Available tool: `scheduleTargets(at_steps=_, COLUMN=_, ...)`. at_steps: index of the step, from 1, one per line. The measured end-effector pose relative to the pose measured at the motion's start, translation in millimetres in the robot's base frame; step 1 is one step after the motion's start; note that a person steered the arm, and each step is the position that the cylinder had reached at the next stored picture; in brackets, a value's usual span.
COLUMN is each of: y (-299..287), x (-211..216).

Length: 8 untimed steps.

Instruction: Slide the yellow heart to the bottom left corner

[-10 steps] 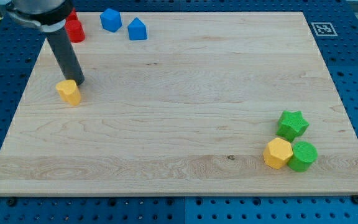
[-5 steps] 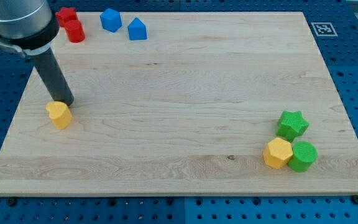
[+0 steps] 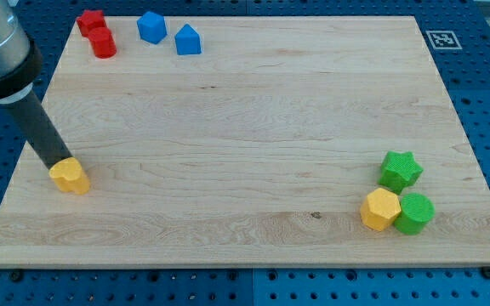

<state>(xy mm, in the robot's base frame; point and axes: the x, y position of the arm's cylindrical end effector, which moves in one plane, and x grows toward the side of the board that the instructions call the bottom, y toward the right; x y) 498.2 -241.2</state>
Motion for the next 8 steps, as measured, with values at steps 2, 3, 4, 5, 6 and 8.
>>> scheduleTargets(at_steps=2, y=15.3, x=20.5)
scheduleTargets(at_steps=3, y=22.3, x=42.2)
scheduleTargets(at_steps=4, y=22.4, x=37.7)
scheduleTargets(at_steps=5, y=36.9, x=5.4)
scheduleTargets(at_steps=6, y=87.7, x=21.1)
scheduleTargets(at_steps=8, y=92.5, x=39.8)
